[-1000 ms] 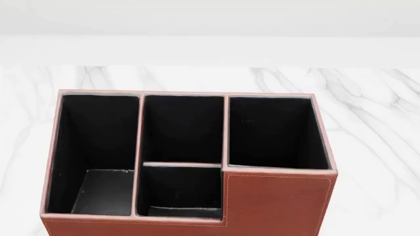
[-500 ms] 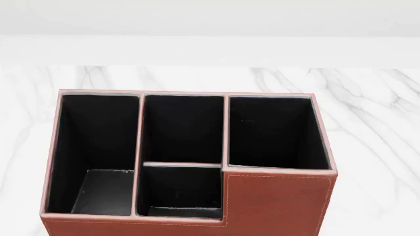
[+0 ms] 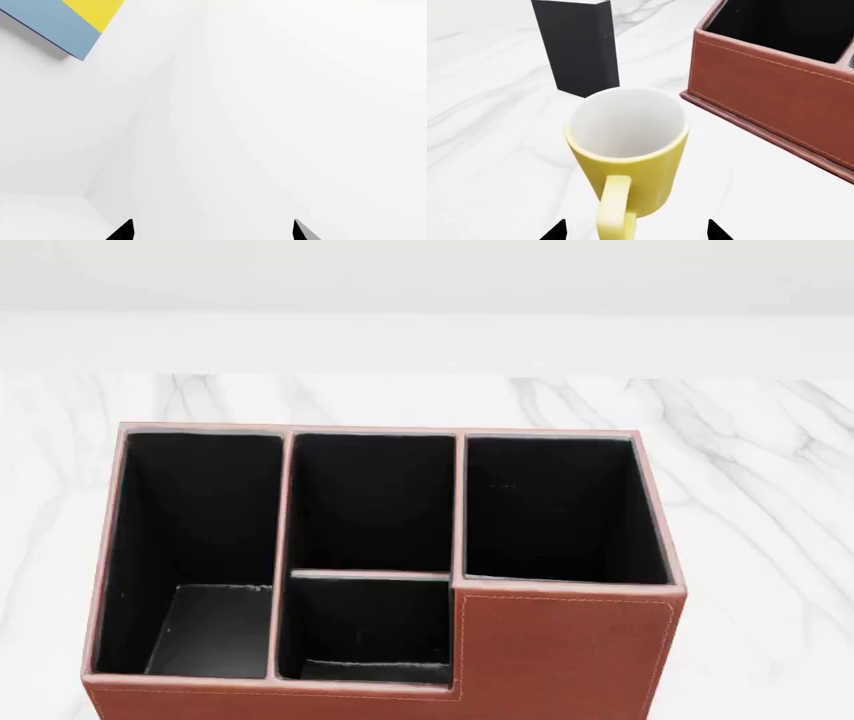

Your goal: Pick up the yellow and white mug and place it to the right of the caddy.

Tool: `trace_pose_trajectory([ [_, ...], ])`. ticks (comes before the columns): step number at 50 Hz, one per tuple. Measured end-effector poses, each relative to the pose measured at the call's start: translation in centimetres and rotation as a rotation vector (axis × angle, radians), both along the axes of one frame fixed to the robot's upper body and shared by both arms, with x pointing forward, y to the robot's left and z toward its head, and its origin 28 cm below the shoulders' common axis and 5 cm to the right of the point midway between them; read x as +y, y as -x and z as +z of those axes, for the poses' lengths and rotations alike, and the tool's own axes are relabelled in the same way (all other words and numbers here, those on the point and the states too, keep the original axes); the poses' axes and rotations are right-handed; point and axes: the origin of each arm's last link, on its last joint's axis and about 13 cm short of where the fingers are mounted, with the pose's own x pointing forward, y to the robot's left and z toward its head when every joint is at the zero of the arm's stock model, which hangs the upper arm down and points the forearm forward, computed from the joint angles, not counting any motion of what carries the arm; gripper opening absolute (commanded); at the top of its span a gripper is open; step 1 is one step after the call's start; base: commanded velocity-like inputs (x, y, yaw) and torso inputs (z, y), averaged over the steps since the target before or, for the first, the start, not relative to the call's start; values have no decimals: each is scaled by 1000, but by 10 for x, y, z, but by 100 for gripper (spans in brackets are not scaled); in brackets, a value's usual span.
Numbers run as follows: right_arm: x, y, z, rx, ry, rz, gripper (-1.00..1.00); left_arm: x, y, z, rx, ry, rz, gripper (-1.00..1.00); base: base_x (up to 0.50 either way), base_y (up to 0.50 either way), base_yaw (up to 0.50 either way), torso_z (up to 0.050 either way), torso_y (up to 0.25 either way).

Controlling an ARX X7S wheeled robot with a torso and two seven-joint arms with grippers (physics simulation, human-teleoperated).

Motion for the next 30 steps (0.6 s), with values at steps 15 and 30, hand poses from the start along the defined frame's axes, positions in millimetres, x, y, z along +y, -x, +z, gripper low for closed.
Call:
trace_pose_trajectory([
  [15, 9, -9, -3, 4, -10, 23, 100, -1, -2, -1, 4, -2, -1, 100, 0, 0, 0, 0, 0],
  [30, 15, -12, -13, 39, -11, 37, -100, 0, -3, -1, 5, -3, -3, 100, 0, 0, 0, 0, 0],
])
